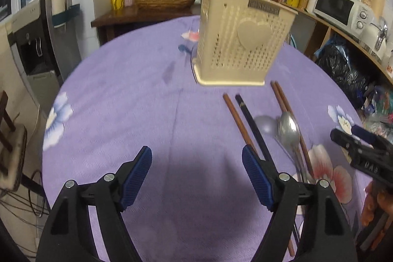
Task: Organize utensils
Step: 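Withdraw both open tools back over the remaining utensils on the table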
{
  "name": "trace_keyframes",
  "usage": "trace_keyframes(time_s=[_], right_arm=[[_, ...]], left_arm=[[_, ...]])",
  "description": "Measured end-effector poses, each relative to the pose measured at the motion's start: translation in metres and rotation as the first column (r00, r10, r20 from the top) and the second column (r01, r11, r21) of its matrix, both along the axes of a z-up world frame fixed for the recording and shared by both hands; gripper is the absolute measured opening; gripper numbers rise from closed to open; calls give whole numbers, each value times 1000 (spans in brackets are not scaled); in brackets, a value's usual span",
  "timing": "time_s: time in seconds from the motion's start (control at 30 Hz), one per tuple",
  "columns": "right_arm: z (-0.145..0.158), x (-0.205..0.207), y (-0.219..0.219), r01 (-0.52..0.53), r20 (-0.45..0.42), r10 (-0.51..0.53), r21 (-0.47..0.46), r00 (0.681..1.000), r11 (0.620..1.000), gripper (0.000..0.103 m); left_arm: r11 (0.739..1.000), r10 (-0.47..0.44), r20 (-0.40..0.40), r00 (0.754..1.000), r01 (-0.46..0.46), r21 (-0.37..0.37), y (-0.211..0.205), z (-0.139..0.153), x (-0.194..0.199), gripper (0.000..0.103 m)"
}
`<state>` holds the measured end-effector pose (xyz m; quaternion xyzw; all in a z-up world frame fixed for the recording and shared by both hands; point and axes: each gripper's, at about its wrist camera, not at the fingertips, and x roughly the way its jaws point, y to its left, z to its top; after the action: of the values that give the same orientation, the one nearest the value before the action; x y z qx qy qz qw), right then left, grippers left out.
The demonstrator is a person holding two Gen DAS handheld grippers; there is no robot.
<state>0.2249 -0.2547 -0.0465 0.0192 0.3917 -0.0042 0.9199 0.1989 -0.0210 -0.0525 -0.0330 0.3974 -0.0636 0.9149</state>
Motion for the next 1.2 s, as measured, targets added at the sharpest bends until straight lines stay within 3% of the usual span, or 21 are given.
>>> trace_keyframes(time_s=[0.47, 0.77, 0.87, 1.2], right_arm=[[-32, 3, 35, -94, -126, 86, -65, 988, 993, 90], [-30, 4, 10, -15, -121, 0, -123, 993, 992, 94], [-31, 3, 0, -1, -118, -10, -95, 993, 995, 94], [-31, 2, 4, -5, -102, -6, -103, 995, 995, 94]], left_arm=[[997, -66, -45, 997, 68, 44, -29, -18, -2, 75], [993, -91, -56, 994, 95, 67, -44, -22, 0, 75], [993, -88, -64, 994, 93, 78, -48, -26, 2, 75], [992, -58, -65, 996, 65, 104, -50, -27, 9, 64]])
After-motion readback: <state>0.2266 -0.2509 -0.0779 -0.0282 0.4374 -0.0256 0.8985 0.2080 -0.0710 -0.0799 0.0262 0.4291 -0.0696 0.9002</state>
